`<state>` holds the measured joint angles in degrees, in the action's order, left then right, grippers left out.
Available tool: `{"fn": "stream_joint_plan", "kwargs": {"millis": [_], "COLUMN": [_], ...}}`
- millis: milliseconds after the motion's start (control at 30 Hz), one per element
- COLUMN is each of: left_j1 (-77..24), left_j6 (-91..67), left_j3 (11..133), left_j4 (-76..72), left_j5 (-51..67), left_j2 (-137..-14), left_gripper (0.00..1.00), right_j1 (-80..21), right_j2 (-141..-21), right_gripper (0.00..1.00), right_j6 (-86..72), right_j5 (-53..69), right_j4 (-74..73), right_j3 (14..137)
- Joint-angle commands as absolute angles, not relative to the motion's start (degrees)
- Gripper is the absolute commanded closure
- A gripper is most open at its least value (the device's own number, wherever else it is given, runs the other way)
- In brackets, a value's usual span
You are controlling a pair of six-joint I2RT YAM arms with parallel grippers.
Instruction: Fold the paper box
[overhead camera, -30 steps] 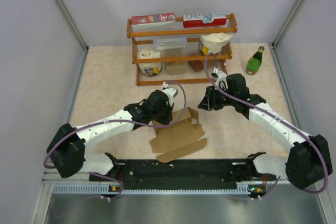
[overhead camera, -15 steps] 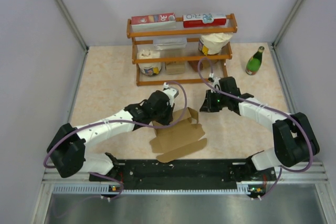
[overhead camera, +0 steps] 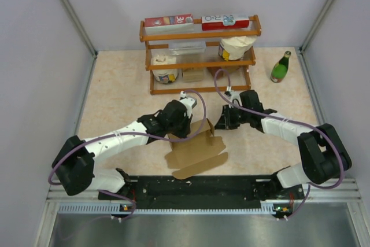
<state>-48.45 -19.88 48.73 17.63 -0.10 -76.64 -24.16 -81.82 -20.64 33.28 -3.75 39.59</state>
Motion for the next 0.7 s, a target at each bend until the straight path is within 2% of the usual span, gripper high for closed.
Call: {"fn": "stream_joint_plan", "kwargs": {"millis": [0, 100, 233, 667], "left_j1": [-48.52, -48.52, -48.52, -48.52], "left_j6": [-20.04, -19.95, -19.95, -18.98], "left_j3": [49.83, 50.18, 50.71, 53.17], "left_j4": [18.10, 18.28, 18.72, 20.65], "left_j5": [-1.32, -1.14, -1.32, -0.70], "left_j2": [-77.70, -77.78, -77.87, -77.61], "left_gripper": [0.96, 0.96, 0.96, 0.95], "right_j1": [-26.01, -27.15, -28.04, -29.00], "right_j2": [-82.70, -82.71, -81.39, -77.70], "right_gripper": [0.87, 0.85, 0.75, 0.64], "right_j6": [-19.69, -18.99, -18.02, -14.77], "right_j5": [35.95, 35.42, 35.77, 33.84], "right_j4": [0.88, 0.97, 4.03, 12.47], "right_j3": [38.94, 38.32, 36.13, 31.12]}}
